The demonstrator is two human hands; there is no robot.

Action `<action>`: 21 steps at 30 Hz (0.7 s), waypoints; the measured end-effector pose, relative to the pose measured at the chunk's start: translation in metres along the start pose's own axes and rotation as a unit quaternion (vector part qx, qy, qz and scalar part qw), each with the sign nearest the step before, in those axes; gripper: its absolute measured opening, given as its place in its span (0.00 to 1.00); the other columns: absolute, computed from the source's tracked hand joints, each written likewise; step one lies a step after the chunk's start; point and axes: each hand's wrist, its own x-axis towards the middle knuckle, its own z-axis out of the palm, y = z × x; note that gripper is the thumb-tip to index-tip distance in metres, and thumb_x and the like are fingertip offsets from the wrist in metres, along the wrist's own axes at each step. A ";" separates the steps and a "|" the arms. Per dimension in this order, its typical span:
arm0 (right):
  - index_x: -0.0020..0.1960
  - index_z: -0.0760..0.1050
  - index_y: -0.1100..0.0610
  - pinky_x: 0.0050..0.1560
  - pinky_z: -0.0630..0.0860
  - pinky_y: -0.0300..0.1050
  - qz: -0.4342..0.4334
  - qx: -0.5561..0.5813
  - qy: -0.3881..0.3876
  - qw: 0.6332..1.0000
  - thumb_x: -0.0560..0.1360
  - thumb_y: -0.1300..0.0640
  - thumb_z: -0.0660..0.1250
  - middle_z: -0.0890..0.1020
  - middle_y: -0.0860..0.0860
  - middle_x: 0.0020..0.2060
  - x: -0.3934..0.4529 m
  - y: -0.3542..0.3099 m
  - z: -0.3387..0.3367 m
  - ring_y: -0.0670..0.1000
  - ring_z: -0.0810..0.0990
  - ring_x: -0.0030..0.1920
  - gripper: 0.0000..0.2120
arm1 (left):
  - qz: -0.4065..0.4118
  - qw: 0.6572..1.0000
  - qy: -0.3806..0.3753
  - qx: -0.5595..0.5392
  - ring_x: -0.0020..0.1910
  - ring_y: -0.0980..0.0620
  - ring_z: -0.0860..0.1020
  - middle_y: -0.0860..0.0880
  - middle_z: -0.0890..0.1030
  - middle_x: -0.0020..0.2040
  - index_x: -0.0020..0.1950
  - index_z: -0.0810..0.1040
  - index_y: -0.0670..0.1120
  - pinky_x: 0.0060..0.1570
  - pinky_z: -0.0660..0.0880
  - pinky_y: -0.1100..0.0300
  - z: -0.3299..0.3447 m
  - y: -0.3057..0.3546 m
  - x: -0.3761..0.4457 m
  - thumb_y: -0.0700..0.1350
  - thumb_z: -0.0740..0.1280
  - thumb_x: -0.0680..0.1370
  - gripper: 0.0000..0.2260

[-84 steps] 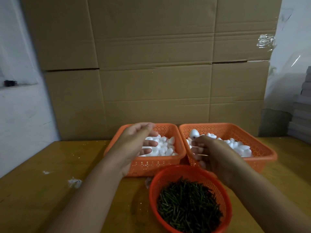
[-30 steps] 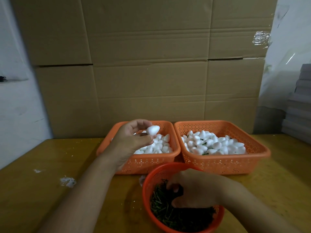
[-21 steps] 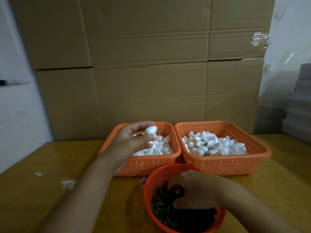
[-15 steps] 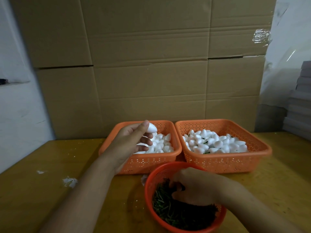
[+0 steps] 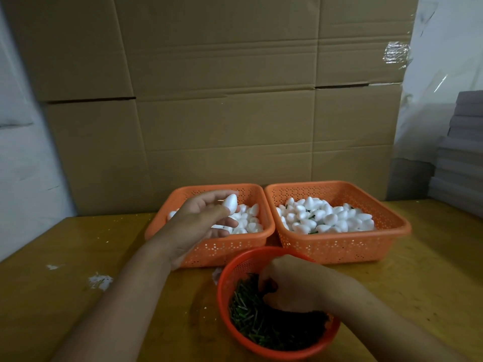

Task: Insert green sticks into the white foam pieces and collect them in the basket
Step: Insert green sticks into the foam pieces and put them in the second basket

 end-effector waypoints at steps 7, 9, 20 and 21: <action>0.51 0.80 0.51 0.42 0.74 0.39 -0.009 -0.001 0.041 0.999 0.75 0.55 0.68 0.80 0.47 0.49 0.002 0.001 0.002 0.48 0.79 0.48 0.06 | 0.003 0.999 -0.031 0.004 0.51 0.49 0.85 0.46 0.86 0.56 0.61 0.77 0.46 0.44 0.81 0.61 -0.003 0.000 0.000 0.48 0.75 0.75 0.17; 0.50 0.80 0.51 0.46 0.76 0.42 -0.014 0.001 0.047 0.999 0.75 0.55 0.68 0.80 0.47 0.49 0.002 0.001 0.001 0.48 0.79 0.48 0.05 | 0.000 0.999 -0.031 -0.021 0.49 0.49 0.85 0.45 0.85 0.56 0.59 0.80 0.49 0.42 0.80 0.61 -0.004 0.001 0.001 0.54 0.75 0.72 0.18; 0.49 0.80 0.51 0.47 0.79 0.47 -0.020 0.001 0.062 0.998 0.77 0.56 0.64 0.82 0.48 0.47 0.002 -0.003 0.000 0.49 0.80 0.45 0.06 | -0.053 0.991 -0.022 -0.117 0.42 0.51 0.84 0.42 0.86 0.50 0.57 0.83 0.43 0.37 0.80 0.60 -0.008 0.000 0.003 0.54 0.76 0.71 0.21; 0.49 0.80 0.52 0.47 0.79 0.48 -0.019 -0.002 0.062 0.998 0.77 0.56 0.64 0.81 0.48 0.46 0.002 -0.004 0.000 0.50 0.80 0.45 0.06 | -0.050 0.992 -0.024 -0.110 0.43 0.51 0.85 0.42 0.86 0.51 0.58 0.84 0.45 0.38 0.80 0.60 -0.007 0.000 0.003 0.53 0.76 0.71 0.19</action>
